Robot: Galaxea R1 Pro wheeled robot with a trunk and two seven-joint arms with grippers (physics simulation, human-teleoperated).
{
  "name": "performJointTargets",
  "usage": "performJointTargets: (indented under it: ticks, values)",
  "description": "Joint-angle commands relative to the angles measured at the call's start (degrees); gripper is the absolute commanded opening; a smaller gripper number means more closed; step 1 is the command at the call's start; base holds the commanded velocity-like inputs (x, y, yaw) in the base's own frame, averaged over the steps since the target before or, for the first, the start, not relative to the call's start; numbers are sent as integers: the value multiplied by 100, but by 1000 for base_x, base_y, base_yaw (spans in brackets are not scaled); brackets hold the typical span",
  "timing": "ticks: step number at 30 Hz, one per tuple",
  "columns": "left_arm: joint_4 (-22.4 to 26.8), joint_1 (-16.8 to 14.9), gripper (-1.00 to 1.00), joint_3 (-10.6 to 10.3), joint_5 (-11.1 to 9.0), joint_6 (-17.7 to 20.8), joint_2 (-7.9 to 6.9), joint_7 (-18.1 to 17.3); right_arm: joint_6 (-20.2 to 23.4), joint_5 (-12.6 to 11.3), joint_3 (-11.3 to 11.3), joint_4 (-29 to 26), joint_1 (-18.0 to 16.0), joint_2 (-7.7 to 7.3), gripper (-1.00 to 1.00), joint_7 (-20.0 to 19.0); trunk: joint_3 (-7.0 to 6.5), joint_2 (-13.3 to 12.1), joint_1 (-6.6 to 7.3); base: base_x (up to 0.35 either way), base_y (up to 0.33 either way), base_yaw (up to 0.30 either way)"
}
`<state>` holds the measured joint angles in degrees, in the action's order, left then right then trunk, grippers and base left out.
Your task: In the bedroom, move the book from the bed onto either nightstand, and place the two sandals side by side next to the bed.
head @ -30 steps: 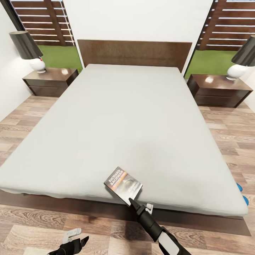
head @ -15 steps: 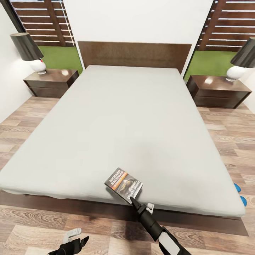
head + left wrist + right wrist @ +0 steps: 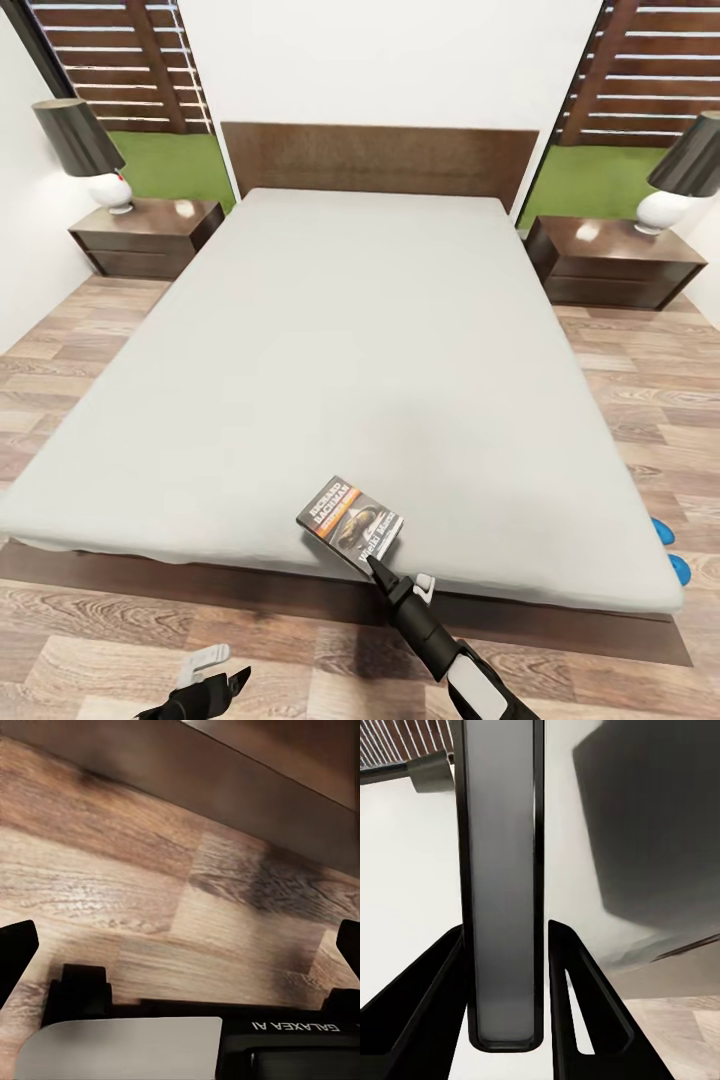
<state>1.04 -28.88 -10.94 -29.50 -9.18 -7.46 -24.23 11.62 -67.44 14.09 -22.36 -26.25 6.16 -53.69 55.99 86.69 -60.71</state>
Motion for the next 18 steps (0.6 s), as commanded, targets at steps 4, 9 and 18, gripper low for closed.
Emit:
performJointTargets:
  ticks: [4, 9, 18]
  values:
    - [-8, -3, 100, -49, -47, -22, -1, -18, 51, -58, 20, 4, -3, -3, -100, -10, -69, -160, 89, 0, 0, 0]
    - [-8, -3, 100, -49, -47, -22, -1, -19, 51, -58, 22, 4, -3, -4, -100, -10, -159, -361, 199, 0, 0, 0]
    - [-8, -3, 100, -49, -47, -22, -1, -18, 51, -58, 23, 4, -3, -3, -100, -10, -321, -722, 396, 0, 0, 0]
